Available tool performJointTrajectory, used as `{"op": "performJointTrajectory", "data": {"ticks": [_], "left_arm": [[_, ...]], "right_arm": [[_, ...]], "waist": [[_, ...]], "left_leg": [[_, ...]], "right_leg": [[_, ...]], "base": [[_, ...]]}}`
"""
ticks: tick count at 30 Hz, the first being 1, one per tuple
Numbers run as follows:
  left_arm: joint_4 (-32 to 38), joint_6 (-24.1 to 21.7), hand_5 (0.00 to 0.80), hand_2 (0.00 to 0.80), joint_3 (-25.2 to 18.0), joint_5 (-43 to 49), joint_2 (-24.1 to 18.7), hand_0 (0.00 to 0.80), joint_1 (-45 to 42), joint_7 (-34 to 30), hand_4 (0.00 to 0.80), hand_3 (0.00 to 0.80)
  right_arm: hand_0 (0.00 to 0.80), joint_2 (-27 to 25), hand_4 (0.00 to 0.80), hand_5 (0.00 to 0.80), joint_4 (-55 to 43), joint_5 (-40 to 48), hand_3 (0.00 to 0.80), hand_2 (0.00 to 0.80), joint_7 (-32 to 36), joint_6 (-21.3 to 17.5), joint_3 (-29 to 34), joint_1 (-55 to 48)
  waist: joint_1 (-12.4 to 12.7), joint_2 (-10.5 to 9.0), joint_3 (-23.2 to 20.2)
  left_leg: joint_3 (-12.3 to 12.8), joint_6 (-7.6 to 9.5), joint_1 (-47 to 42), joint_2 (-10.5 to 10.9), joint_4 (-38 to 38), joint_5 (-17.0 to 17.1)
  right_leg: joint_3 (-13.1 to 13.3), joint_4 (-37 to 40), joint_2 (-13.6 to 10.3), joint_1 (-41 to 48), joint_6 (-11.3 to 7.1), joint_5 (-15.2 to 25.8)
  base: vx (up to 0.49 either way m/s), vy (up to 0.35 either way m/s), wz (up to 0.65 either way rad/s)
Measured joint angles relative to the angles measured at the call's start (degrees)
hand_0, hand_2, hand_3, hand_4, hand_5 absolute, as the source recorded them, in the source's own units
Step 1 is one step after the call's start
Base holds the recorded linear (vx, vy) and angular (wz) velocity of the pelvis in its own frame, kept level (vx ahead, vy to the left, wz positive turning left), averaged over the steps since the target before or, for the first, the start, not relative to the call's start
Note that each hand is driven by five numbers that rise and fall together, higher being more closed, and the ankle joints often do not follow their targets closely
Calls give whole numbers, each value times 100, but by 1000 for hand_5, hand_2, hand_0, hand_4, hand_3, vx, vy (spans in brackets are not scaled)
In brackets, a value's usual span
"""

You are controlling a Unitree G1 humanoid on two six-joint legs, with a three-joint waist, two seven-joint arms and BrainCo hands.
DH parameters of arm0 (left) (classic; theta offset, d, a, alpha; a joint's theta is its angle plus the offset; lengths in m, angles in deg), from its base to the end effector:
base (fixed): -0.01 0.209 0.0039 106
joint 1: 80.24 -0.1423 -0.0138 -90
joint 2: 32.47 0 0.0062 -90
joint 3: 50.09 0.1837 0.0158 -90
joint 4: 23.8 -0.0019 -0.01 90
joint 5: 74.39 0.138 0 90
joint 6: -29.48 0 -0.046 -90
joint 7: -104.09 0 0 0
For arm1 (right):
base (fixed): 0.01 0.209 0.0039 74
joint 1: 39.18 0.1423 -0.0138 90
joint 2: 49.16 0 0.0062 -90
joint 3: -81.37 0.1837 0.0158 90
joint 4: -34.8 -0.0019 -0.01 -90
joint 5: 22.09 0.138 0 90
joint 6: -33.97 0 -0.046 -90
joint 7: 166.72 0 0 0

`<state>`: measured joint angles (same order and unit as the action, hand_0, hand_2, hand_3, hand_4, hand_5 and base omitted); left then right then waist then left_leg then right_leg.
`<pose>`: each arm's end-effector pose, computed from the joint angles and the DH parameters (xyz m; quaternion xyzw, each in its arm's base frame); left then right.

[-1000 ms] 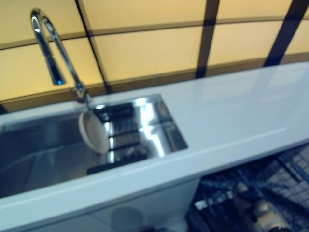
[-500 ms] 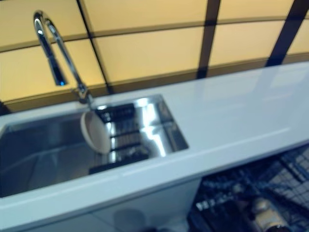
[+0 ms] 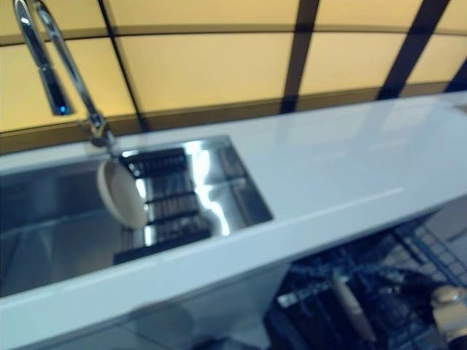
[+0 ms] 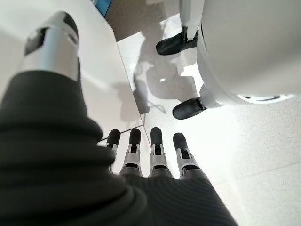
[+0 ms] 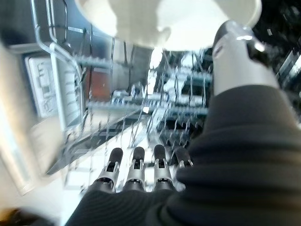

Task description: Take plates into dishwasher

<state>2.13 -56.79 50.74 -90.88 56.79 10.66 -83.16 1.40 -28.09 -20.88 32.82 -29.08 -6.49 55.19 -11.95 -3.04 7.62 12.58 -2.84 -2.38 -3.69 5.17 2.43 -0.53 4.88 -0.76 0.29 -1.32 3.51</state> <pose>0.0931 0.2341 -0.1059 0.0153 0.5518 0.0218 0.8336 0.1820 -0.3858 0.0926 -0.3261 0.4220 -0.0905 0.8410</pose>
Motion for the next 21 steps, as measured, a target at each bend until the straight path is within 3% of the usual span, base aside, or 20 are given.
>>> {"op": "performJointTrajectory", "data": {"ticks": [3,9,14,18,21], "left_arm": [[-28,-8,0,0,-105,0,-26,0,-4,56,0,0],[-249,-43,0,0,-108,-2,-143,0,0,72,0,0],[-370,-69,0,0,-104,-4,-175,0,4,84,0,0],[-465,-74,0,0,-87,-4,-180,0,-21,92,0,0],[-482,-78,0,0,-81,-5,-176,0,-36,94,0,0]], "right_arm": [[0,-452,0,0,94,230,0,0,187,112,253,-26],[0,-1353,0,0,845,587,0,0,507,169,774,-19],[0,-1503,0,0,1190,915,0,0,493,169,875,48],[0,-1572,0,0,1296,979,0,0,451,131,838,441],[0,-1965,0,0,1359,994,0,0,367,75,701,914]], "waist": [[-134,-113,-61],[-131,-280,-198],[-127,-429,-351],[-109,-411,-432],[-54,-318,-488]], "left_leg": [[23,-3,-16,1,2,-12],[143,-27,-116,-51,2,-59],[145,-27,-113,-49,0,-62],[131,-29,-105,-37,-1,-59],[119,-37,-100,-38,-3,-55]], "right_leg": [[38,-1,4,0,-2,6],[160,1,57,45,-21,0],[166,16,56,42,-21,0],[160,15,46,45,-21,0],[149,8,49,42,-21,0]], "base": [[26,-1,-6],[14,-1,-11],[0,0,0],[0,0,0],[0,0,0]]}}
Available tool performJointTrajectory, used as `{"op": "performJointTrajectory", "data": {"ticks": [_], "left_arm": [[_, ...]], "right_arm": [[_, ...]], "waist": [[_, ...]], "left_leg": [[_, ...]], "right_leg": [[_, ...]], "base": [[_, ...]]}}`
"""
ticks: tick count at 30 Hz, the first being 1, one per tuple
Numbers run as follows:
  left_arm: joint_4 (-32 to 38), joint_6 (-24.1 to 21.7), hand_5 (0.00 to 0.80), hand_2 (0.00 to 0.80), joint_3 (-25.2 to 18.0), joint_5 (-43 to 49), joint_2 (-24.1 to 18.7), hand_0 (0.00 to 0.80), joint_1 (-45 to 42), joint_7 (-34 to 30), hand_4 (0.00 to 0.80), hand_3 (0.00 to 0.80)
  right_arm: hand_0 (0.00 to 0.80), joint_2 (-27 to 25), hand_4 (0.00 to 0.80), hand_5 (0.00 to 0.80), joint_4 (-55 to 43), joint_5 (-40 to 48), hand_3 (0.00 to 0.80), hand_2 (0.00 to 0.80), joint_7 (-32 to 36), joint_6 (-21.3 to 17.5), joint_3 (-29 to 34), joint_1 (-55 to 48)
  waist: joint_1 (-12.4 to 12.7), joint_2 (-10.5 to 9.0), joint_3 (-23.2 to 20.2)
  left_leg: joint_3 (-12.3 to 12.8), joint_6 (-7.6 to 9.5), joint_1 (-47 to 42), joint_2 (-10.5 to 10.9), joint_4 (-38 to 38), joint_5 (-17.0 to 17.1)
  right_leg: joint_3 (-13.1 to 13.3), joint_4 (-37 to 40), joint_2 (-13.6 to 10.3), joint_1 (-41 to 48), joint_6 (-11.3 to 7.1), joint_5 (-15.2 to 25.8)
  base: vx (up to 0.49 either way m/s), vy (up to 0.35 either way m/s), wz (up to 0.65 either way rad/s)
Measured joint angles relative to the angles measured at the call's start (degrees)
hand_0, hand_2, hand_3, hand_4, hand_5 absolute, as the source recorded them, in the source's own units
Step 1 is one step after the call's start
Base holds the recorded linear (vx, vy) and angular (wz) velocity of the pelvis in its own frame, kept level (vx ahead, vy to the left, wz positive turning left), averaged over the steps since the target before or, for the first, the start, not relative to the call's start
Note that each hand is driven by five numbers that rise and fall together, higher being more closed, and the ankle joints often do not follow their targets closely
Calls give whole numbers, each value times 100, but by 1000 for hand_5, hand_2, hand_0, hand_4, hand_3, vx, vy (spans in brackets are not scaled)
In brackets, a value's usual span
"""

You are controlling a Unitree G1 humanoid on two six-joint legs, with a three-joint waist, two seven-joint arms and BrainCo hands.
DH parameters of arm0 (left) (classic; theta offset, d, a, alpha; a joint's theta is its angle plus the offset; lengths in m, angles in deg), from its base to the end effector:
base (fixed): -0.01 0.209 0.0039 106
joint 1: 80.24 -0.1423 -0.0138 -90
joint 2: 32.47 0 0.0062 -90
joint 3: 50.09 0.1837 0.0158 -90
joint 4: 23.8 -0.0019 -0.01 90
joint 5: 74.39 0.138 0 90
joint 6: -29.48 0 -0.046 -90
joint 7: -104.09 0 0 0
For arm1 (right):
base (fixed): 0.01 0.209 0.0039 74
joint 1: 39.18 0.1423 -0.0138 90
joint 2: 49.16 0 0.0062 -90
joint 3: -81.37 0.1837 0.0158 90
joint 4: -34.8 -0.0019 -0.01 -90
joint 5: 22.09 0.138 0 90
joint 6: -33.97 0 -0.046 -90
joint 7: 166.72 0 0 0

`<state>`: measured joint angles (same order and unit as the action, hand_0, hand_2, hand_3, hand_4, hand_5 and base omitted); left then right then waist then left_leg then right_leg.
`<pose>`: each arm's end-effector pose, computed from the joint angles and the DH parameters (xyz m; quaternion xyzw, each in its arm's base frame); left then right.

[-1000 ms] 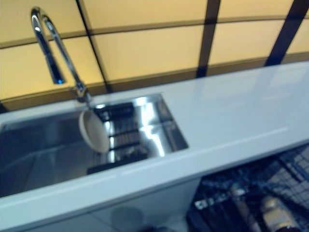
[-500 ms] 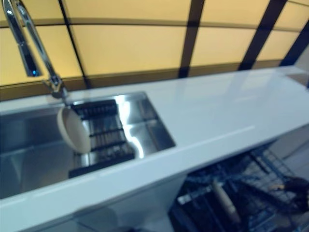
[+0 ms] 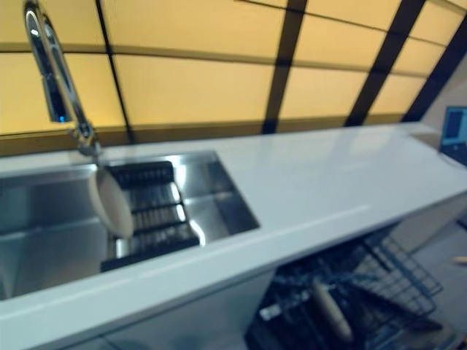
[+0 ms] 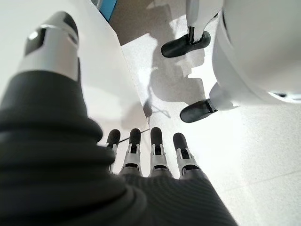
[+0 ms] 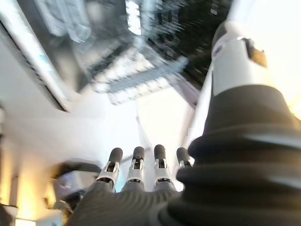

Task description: Take plates into dishwasher

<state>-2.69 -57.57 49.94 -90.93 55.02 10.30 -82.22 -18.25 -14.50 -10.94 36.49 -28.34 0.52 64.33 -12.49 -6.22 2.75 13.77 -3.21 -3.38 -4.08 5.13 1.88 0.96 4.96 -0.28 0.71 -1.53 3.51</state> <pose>0.0772 0.2500 -0.1071 0.0295 0.5787 0.0570 0.8130 0.1673 -0.4502 0.2090 -0.2873 0.3559 -0.2462 0.8545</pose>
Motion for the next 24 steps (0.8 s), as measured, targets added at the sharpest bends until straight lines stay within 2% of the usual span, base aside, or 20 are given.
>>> {"op": "performJointTrajectory", "data": {"ticks": [5,8,10,12,14,17,22,24], "left_arm": [[-13,-22,0,0,25,-29,10,0,0,18,0,0],[-14,-36,0,0,127,-49,17,0,9,20,0,0],[-33,-46,0,0,227,-59,6,0,-12,22,0,0],[-22,-52,0,0,229,-64,19,0,4,22,0,0],[-19,-53,0,0,228,-129,27,0,9,19,0,0],[-23,-53,0,0,228,-190,44,0,29,19,0,0],[-20,-45,0,0,225,-282,53,0,36,22,0,0],[-21,-47,0,0,225,-330,51,0,31,46,0,0]], "right_arm": [[0,-486,0,0,134,-67,0,0,-430,-99,-646,1084],[0,-748,0,0,324,-310,0,0,-730,-321,-1347,1884],[0,-823,0,0,291,-324,0,0,-974,-592,-2185,2893],[0,-868,0,0,168,-324,0,0,-1126,-780,-2618,3404],[0,-873,0,0,-59,-324,0,0,-1294,-906,-3222,4045],[0,-825,0,0,-315,-366,0,0,-1484,-1167,-3651,4461],[0,-586,0,0,-714,-749,0,0,-1731,-1662,-4078,4818],[0,-418,0,0,-950,-840,0,0,-1759,-1880,-4416,5061]], "waist": [[134,52,-34],[266,51,-34],[290,53,-35],[409,52,-35],[411,54,-36],[651,48,-40],[787,49,-41],[915,49,-41]], "left_leg": [[-56,4,9,3,-1,6],[-93,12,12,11,-1,12],[-151,19,8,20,-3,21],[-165,24,6,26,-6,24],[-262,41,9,50,-12,40],[-348,66,33,94,-25,60],[-512,113,110,160,-27,105],[-554,127,105,181,-26,115]], "right_leg": [[-55,-5,-4,18,0,0],[-90,-2,-13,32,0,0],[-149,-1,-23,66,0,-1],[-162,6,-29,74,0,-1],[-233,10,-53,110,7,-9],[-309,9,-95,129,8,-19],[-456,9,-160,131,19,-14],[-491,10,-181,156,7,-22]], "base": [[9,15,4],[15,37,8],[12,35,12],[9,42,8],[2,49,22],[-4,37,15],[-5,27,19],[15,35,14]]}}
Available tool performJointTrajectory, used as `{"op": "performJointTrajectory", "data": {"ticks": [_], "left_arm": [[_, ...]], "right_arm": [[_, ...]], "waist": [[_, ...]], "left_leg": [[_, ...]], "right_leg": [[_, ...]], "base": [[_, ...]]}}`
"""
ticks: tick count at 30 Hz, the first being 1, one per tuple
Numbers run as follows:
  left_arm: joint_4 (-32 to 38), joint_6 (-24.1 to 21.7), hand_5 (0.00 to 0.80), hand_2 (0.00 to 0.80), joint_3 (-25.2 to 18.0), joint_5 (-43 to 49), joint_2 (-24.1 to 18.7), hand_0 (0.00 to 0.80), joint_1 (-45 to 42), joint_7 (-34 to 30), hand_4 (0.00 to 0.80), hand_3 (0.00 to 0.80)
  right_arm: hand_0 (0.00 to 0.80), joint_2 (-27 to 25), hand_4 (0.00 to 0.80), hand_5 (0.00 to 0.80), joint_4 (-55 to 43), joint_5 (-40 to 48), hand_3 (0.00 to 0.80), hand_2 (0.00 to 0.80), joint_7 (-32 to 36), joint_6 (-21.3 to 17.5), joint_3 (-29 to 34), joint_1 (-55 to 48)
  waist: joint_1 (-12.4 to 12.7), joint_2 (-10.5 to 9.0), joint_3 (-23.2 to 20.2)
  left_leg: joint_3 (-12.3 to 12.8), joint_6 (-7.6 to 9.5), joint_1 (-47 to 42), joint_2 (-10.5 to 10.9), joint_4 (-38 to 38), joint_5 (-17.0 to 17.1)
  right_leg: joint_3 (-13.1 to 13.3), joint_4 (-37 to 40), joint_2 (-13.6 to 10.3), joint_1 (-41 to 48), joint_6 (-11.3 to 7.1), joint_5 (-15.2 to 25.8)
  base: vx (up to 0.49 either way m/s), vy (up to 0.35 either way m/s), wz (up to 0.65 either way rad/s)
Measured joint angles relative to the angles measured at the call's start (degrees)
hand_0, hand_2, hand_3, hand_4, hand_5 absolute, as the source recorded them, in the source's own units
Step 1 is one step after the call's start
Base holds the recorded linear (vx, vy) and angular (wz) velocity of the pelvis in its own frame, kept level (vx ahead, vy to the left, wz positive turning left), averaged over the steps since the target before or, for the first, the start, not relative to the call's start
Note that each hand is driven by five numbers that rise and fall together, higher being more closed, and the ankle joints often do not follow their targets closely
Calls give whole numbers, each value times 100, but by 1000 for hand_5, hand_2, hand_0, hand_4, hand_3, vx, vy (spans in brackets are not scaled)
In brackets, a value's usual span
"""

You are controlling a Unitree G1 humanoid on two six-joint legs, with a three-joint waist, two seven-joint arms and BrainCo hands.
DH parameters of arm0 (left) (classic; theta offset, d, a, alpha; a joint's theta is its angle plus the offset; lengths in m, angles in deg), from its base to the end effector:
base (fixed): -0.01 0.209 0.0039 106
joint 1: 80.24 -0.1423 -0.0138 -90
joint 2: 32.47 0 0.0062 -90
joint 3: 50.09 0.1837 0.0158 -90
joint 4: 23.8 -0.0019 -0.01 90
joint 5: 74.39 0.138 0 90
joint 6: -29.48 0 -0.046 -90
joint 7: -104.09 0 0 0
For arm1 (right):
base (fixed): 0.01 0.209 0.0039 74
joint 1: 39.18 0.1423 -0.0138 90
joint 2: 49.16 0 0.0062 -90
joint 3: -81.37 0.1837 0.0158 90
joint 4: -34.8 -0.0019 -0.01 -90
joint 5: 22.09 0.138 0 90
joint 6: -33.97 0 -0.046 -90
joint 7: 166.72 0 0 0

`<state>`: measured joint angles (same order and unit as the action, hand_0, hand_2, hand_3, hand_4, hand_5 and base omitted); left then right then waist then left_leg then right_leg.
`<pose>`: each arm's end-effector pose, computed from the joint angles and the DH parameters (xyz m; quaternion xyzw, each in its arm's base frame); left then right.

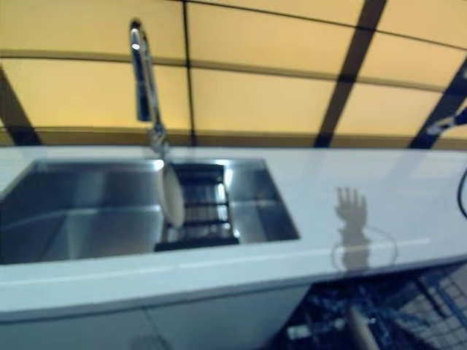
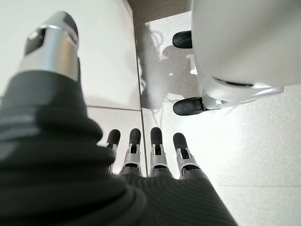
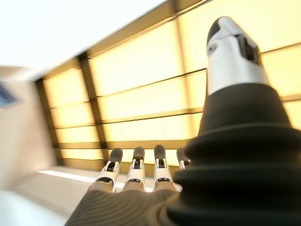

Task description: Take plates into dishwasher

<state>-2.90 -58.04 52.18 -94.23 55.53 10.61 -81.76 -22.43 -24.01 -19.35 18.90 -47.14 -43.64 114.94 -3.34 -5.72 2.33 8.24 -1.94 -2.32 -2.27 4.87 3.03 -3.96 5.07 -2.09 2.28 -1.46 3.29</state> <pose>0.0785 0.2443 -0.1085 0.0165 0.5753 0.0576 0.8158 0.2636 -0.3445 0.3330 -0.6036 -0.0214 -0.1913 0.7737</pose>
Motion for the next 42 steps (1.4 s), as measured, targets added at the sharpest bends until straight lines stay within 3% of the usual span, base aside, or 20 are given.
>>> {"op": "performJointTrajectory", "data": {"ticks": [6,17,33,42], "left_arm": [[28,-5,0,0,-4,-20,18,0,23,77,0,0],[53,-25,0,0,-11,-19,14,0,-88,139,0,0],[126,-50,0,0,-20,-19,-47,0,-212,155,0,0],[251,-55,0,0,-19,-172,-112,0,-205,39,0,0]], "right_arm": [[0,501,0,0,-628,-567,0,0,-30,-889,-550,372],[0,930,0,0,-1224,-2590,0,0,-641,-2054,-1332,756],[0,1152,0,0,-1562,-3391,0,0,-605,-2268,-1519,823],[0,1197,0,0,-1517,-3555,0,0,-606,-2266,-1576,859]], "waist": [[192,-33,-11],[599,-163,40],[778,-242,316],[923,-279,490]], "left_leg": [[-237,7,32,27,2,48],[-747,-16,222,69,-1,159],[-1155,24,446,203,-3,256],[-1236,18,669,215,-7,322]], "right_leg": [[-237,2,-25,88,-36,-44],[-496,-3,-30,149,-40,-134],[-843,-6,-125,124,-84,-194],[-911,-19,-119,-49,-65,-181]], "base": [[13,15,19],[19,-3,26],[12,8,13],[-31,5,6]]}}
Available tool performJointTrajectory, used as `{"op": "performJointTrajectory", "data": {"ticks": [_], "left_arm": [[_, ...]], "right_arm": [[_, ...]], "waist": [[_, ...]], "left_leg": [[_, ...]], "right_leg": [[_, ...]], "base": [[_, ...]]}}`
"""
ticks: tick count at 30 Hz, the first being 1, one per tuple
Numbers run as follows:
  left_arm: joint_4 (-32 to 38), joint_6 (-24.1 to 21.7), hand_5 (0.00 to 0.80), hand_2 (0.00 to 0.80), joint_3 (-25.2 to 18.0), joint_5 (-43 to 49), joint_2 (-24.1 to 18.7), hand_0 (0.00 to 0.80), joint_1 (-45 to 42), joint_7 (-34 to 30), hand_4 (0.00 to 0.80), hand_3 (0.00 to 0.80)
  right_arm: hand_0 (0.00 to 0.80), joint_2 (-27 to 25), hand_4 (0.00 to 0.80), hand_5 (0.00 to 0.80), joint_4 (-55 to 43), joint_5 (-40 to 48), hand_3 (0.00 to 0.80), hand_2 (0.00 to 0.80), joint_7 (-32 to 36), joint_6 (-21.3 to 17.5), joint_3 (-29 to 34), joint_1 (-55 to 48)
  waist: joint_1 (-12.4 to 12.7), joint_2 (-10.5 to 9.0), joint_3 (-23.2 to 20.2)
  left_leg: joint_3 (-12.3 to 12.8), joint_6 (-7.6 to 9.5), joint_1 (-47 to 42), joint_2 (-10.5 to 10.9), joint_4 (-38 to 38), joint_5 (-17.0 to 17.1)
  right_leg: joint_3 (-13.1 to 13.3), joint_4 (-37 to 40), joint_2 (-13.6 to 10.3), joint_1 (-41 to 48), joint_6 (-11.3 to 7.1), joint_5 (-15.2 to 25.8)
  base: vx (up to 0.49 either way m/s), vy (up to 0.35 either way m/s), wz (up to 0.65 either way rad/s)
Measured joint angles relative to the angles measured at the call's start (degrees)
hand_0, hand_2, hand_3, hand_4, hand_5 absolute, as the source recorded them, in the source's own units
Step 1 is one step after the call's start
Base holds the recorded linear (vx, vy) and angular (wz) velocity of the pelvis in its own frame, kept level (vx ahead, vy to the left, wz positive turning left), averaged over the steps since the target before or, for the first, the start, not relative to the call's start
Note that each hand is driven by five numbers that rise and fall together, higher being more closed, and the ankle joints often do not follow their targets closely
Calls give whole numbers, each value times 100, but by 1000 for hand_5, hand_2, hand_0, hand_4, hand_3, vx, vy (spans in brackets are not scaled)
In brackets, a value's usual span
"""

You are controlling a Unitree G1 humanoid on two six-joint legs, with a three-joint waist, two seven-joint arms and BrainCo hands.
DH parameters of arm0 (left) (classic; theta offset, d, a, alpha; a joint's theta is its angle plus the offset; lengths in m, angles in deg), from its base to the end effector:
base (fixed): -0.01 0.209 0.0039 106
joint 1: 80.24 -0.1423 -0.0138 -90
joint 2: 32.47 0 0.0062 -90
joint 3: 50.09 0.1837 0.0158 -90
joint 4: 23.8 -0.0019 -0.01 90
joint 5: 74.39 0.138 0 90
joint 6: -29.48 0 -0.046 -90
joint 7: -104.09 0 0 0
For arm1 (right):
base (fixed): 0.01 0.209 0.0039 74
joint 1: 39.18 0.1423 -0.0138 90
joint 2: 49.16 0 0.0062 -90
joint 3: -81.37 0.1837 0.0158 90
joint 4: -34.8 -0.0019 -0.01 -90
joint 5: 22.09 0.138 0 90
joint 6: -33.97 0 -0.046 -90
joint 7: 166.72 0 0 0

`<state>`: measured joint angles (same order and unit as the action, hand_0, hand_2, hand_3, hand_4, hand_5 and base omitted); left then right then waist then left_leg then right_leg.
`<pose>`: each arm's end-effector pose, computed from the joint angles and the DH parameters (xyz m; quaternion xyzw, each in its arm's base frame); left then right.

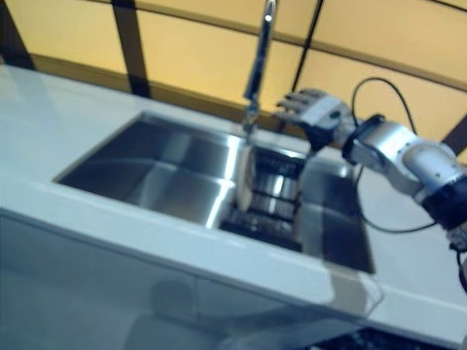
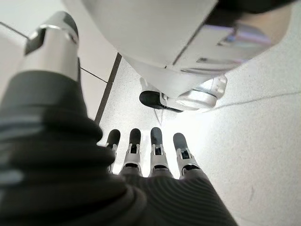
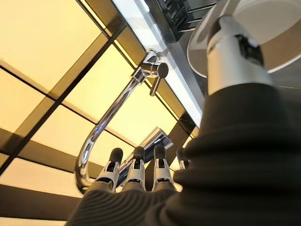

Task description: Take plates into dishwasher

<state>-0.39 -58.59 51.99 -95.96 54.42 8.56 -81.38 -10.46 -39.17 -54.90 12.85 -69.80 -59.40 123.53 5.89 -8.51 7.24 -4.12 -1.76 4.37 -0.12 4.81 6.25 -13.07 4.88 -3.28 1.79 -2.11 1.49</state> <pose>0.0731 0.2495 -0.1068 0.0106 0.5659 0.0707 0.8214 0.3000 -0.2176 0.3039 -0.8297 -0.2835 0.0685 0.4759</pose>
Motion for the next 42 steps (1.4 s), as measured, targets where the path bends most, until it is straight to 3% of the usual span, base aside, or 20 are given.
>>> {"op": "performJointTrajectory", "data": {"ticks": [14,42], "left_arm": [[204,-139,0,0,10,-638,-143,0,176,-242,0,0],[259,-372,0,0,13,-685,-136,0,240,-249,0,0]], "right_arm": [[0,351,0,0,86,14,0,0,-75,221,-438,376],[0,626,0,0,-26,76,0,0,131,290,-441,764]], "waist": [[73,-12,473],[138,-7,477]], "left_leg": [[-161,0,295,21,-4,79],[-229,-8,307,41,-3,89]], "right_leg": [[-17,-2,6,-215,-6,17],[-27,0,-5,-194,-16,9]], "base": [[-54,-5,6],[4,3,1]]}}
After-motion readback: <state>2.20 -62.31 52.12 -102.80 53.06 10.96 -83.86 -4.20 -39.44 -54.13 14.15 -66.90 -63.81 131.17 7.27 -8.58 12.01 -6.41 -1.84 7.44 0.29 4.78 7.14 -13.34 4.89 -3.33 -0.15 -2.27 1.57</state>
